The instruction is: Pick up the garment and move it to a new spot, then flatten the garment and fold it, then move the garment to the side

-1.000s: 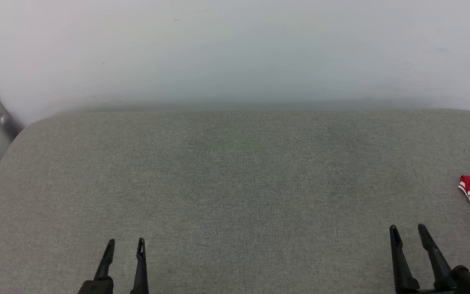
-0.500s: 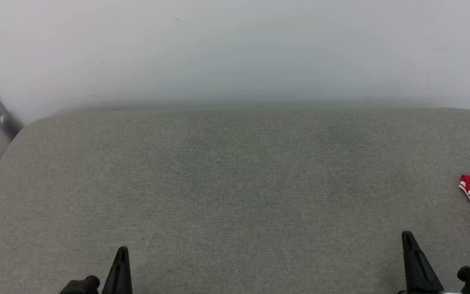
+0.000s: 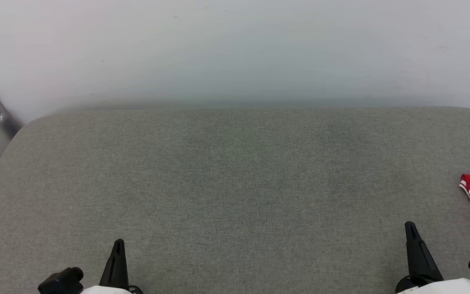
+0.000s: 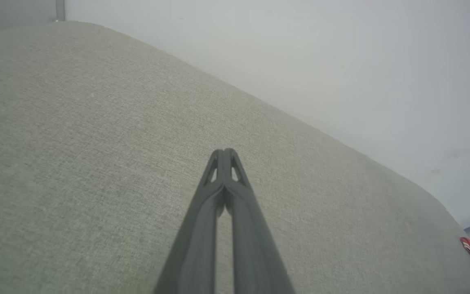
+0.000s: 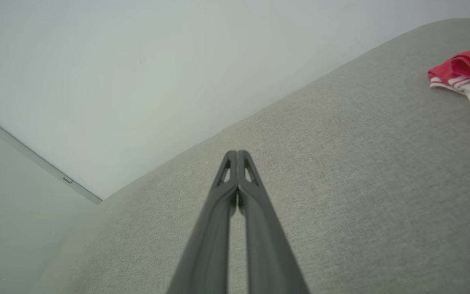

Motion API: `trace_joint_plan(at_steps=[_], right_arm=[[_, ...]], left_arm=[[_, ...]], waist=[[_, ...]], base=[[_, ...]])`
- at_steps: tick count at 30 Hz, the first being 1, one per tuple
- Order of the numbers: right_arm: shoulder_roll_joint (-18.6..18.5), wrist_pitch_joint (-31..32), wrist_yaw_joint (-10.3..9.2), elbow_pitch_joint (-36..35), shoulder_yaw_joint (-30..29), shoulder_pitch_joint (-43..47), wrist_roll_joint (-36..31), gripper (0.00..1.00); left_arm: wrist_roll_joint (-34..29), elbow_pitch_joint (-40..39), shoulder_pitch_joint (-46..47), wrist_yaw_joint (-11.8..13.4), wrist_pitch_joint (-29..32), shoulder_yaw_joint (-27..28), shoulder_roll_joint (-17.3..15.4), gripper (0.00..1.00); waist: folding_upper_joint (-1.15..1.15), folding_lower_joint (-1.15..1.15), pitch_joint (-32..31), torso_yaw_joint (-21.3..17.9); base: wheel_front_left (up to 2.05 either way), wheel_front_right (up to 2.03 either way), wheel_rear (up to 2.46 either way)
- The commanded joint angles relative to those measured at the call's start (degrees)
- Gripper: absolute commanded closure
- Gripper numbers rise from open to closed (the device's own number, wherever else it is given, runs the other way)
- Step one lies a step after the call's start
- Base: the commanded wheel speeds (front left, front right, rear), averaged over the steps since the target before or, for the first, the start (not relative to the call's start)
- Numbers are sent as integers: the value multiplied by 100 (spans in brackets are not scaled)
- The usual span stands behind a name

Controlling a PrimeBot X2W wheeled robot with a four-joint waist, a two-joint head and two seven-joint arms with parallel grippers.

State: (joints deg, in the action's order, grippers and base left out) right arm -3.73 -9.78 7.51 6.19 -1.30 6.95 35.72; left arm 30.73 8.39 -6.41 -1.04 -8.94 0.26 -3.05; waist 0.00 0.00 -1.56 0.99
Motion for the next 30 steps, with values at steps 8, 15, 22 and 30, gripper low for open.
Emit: trace_joint_plan(at_steps=[8, 15, 22, 30], right_arm=[[-83, 165, -1, 39, -17, -284, 791, 100], [-95, 293, -1, 118, -35, -405, 1359, 100], [-104, 420, -1, 193, -54, -507, 1887, 100], [-109, 553, -1, 268, -78, -621, 2440, 100]], left_arm=[[810, 14, 278, -103, 180, 81, -36, 100], [1409, 74, 392, -161, 322, 133, -40, 100], [1963, 129, 497, -218, 457, 177, -42, 100], [2547, 186, 611, -281, 598, 232, -43, 100]], waist=[[0, 0, 13, -8], [0, 0, 26, -15], [0, 0, 38, -22], [0, 0, 52, -29]], base=[[0, 0, 0], [0, 0, 0], [0, 0, 0], [0, 0, 0]])
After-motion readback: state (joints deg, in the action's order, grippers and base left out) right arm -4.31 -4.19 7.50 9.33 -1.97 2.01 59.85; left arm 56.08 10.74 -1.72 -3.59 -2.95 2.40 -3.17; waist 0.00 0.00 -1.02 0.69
